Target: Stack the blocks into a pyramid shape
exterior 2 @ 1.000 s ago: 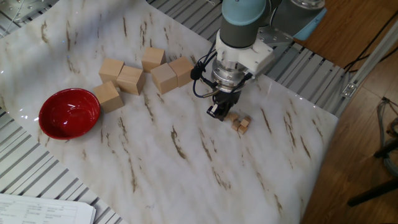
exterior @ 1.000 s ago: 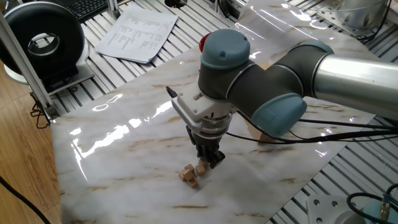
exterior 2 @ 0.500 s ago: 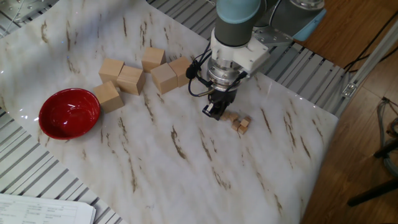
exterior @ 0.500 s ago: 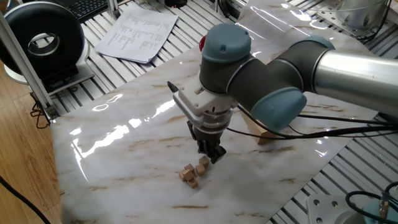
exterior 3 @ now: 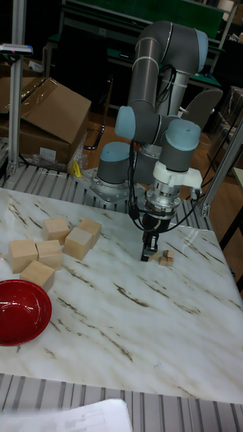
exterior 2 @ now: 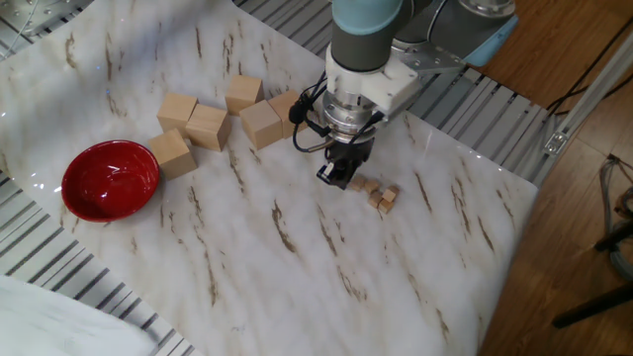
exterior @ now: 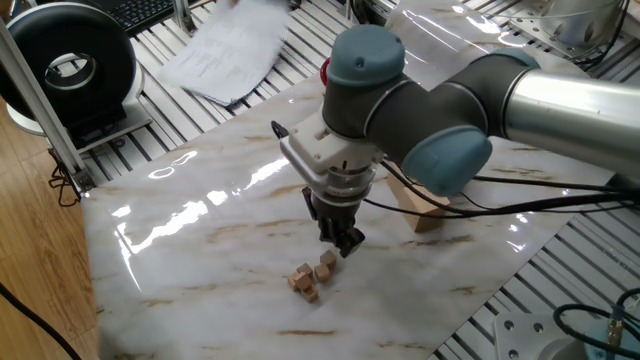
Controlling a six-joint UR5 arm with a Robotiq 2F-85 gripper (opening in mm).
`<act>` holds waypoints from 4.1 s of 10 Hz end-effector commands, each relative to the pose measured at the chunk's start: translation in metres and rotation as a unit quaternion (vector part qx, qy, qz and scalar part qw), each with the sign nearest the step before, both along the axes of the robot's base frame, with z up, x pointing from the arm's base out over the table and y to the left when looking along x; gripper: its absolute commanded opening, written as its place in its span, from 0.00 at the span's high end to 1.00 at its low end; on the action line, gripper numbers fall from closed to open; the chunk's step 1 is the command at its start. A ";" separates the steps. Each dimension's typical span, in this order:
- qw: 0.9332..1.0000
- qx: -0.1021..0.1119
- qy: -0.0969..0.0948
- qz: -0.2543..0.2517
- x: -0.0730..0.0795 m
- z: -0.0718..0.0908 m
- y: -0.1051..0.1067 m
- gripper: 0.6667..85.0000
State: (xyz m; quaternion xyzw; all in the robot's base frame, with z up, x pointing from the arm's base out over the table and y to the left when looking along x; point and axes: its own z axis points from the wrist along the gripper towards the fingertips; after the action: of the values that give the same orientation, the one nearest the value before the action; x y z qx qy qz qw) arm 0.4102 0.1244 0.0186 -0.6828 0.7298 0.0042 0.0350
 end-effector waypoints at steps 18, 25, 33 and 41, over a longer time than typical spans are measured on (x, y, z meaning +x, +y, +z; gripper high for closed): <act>0.999 0.036 0.019 -0.011 -0.036 -0.002 0.020 0.42; 0.999 0.032 -0.002 -0.014 -0.038 -0.019 0.019 0.47; 0.998 0.036 -0.018 -0.057 -0.029 -0.017 0.018 0.82; 0.998 0.036 -0.013 -0.041 -0.010 -0.006 0.000 0.84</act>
State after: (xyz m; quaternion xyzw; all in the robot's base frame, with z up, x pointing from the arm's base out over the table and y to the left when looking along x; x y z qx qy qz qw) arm 0.3921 0.1307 0.0080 -0.6505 0.7566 0.0117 0.0653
